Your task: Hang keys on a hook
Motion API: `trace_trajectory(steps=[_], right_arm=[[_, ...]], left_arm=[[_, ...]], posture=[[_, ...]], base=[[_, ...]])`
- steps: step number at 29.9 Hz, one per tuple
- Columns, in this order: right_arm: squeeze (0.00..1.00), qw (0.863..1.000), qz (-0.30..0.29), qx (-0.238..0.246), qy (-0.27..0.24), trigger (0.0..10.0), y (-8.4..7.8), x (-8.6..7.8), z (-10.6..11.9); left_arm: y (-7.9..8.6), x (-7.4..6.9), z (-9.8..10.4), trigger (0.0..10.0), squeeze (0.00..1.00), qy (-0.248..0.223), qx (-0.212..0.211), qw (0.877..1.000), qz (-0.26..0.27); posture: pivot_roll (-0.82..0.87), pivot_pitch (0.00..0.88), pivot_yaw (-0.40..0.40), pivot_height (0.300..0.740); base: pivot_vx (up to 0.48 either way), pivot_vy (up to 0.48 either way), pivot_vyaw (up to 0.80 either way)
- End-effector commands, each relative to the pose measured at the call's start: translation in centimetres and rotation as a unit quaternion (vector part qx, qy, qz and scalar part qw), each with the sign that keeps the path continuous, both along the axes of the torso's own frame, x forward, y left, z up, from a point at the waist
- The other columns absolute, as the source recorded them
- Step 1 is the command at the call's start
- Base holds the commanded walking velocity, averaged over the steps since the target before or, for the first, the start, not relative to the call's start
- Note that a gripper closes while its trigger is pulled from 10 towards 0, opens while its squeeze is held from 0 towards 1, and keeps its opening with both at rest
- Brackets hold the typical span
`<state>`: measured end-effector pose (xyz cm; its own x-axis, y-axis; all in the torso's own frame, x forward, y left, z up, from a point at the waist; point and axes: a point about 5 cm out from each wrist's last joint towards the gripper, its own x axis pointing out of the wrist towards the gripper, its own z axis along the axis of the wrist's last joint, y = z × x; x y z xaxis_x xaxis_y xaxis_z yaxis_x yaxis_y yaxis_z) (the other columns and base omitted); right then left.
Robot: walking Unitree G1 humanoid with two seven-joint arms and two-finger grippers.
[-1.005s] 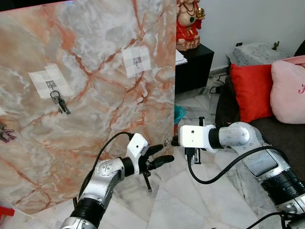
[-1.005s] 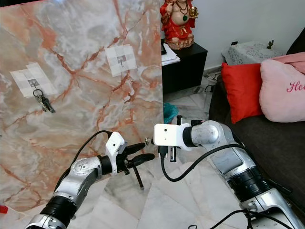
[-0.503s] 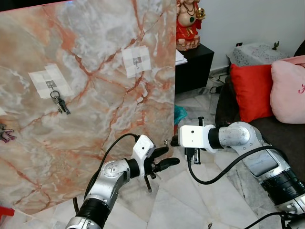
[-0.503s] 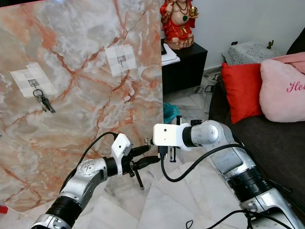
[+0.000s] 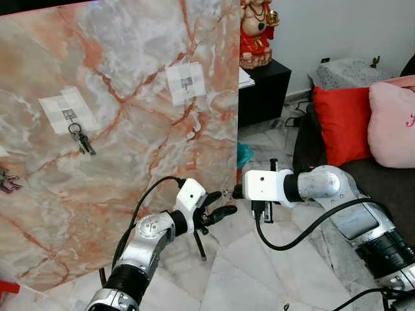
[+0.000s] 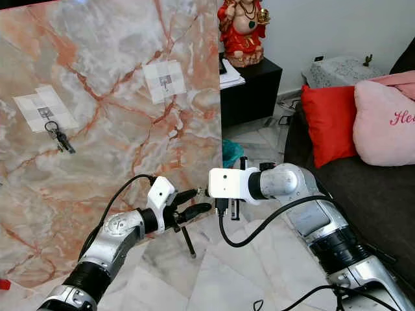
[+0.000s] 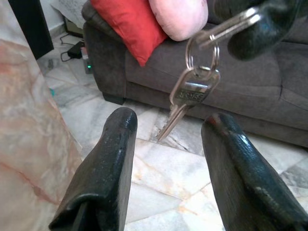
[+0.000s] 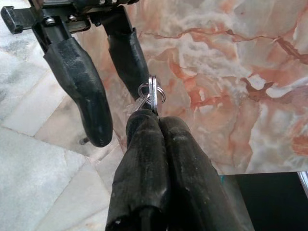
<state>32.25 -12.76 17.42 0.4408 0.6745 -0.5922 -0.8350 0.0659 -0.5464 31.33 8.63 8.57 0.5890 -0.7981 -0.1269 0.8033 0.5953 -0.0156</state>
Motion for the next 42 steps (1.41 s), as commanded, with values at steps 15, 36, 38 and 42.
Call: trace_trajectory(steps=[15,36,38,42], right_arm=[[0.00,1.000,0.008,0.004,-0.007,10.0,0.30,-0.04,0.47],[0.00,1.000,0.004,0.004,-0.004,10.0,0.31,-0.01,0.22],[0.00,1.000,0.004,0.004,-0.004,10.0,0.31,-0.01,0.22],[0.00,1.000,-0.006,-0.003,0.000,10.0,-0.09,0.10,-0.18]], left_arm=[[-0.16,-0.20,0.14,0.0,0.00,0.002,-0.014,1.000,-0.022],[0.03,-0.11,0.24,0.0,0.00,0.001,-0.022,1.000,-0.013],[0.04,-0.11,0.24,0.0,0.00,0.001,-0.022,1.000,-0.013],[0.28,-0.05,0.35,0.0,0.00,0.000,-0.024,1.000,-0.010]], posture=[[0.11,0.000,0.033,0.740],[0.11,0.000,0.035,0.740],[0.11,0.000,0.035,0.740],[0.11,0.000,0.036,0.740]], base=[[0.000,0.000,0.00],[0.000,0.000,0.00],[0.000,0.000,0.00],[0.000,0.000,0.00]])
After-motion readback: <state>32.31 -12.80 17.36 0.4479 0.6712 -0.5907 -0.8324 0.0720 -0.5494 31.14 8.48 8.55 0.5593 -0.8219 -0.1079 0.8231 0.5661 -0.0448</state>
